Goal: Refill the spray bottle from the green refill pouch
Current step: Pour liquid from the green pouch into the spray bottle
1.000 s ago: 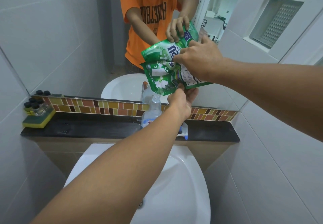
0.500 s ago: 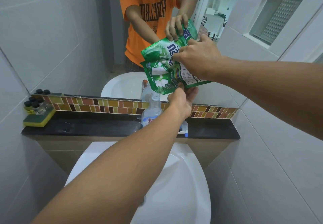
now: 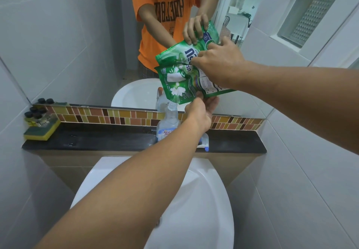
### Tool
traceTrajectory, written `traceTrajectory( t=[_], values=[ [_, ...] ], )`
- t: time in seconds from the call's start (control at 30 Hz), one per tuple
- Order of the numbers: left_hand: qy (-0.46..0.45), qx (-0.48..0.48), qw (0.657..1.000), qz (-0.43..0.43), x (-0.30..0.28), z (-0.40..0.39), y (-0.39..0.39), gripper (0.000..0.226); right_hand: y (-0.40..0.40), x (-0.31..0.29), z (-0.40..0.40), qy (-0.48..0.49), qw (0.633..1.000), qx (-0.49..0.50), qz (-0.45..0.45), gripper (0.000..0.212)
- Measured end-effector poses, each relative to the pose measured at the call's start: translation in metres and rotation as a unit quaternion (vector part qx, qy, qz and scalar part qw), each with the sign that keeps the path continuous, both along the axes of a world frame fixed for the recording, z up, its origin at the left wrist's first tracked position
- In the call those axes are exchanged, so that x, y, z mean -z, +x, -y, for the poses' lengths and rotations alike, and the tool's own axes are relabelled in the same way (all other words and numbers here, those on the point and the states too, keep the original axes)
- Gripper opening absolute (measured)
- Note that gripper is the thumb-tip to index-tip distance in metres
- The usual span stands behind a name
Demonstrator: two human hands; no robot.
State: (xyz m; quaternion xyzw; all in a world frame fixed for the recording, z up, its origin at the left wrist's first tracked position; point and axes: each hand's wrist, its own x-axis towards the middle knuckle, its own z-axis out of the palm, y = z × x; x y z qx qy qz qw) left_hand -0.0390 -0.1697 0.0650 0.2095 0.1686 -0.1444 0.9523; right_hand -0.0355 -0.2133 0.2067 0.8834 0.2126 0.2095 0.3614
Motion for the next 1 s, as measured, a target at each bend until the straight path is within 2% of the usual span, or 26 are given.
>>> traceTrajectory(
  t=[1.0],
  values=[
    [-0.023, -0.002, 1.0, 0.014, -0.007, -0.003, 0.001, 0.019, -0.002, -0.011, -0.006, 0.006, 1.0, -0.003, -0.006, 0.019]
  ],
)
